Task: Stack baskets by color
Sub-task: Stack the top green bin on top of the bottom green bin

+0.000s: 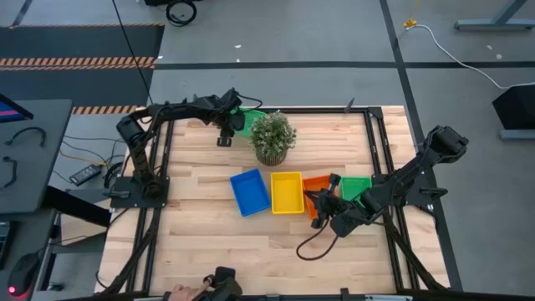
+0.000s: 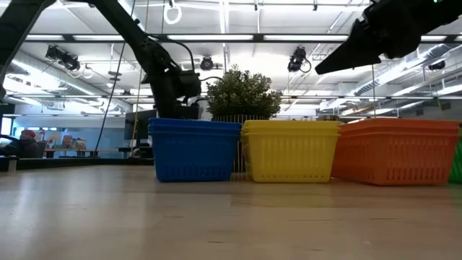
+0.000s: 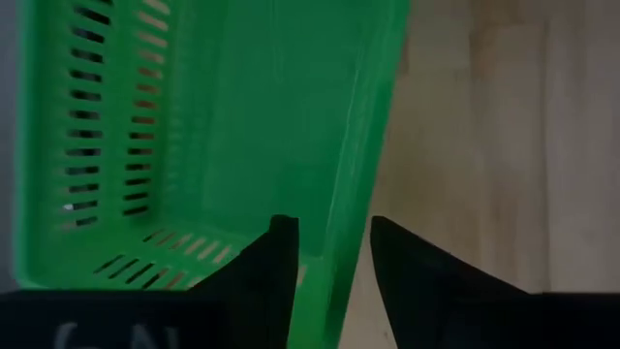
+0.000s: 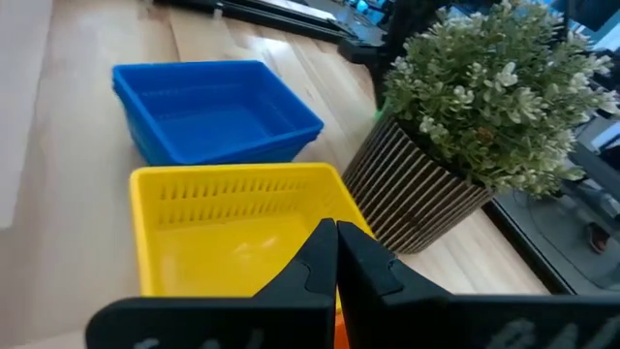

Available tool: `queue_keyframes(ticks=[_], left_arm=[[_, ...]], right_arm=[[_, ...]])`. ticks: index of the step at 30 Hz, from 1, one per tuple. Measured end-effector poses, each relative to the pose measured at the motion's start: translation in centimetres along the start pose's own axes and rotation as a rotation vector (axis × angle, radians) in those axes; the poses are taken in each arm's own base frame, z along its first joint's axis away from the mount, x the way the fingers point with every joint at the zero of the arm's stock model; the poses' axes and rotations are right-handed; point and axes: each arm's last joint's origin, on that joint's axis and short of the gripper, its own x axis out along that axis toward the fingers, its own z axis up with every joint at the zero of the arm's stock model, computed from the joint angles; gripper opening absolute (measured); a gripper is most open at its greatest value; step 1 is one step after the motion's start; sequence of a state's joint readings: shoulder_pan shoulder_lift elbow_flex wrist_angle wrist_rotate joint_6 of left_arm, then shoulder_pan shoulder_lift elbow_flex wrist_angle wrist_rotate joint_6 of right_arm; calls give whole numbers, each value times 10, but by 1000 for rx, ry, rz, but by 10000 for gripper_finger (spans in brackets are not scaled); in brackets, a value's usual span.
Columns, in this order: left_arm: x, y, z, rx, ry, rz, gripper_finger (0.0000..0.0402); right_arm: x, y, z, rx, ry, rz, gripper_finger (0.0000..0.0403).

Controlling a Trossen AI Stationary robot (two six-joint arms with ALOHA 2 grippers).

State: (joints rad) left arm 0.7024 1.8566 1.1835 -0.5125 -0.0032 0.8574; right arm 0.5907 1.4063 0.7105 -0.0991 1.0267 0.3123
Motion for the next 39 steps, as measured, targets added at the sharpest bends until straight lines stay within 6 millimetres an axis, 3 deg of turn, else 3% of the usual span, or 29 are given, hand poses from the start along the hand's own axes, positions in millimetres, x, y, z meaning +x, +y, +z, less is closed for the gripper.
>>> queue_keyframes(ticks=[3, 6, 8, 12, 20, 26, 29, 32, 36, 39], left_arm=[[4, -1, -1, -5, 11, -11, 115], [1, -3, 0, -29, 32, -8, 61], [-7, -8, -2, -52, 101, 0, 19], [-34, -17, -10, -149, 224, -3, 8], [-125, -33, -26, -355, 173, 69, 6], [-209, -74, -27, -465, -97, 197, 6], [-235, -106, -20, -474, -231, 190, 6], [-246, -140, -5, -435, -295, 178, 6], [-245, -189, 18, -326, -322, 152, 6], [-235, -221, 34, -235, -295, 118, 6]], right_arm=[[3, -2, 0, -3, 14, 5, 7], [6, -2, -1, -18, 47, 71, 7], [8, -2, -1, -14, 70, 132, 7], [12, -1, -8, 32, 61, 179, 7], [21, -11, -47, 107, -98, 200, 12], [29, -22, -49, 93, -180, 254, 24], [36, -26, -40, -12, -202, 225, 41], [37, -28, -18, -146, -266, 189, 69], [25, -31, 22, -310, -304, 181, 109], [12, -35, 52, -413, -251, 285, 135]])
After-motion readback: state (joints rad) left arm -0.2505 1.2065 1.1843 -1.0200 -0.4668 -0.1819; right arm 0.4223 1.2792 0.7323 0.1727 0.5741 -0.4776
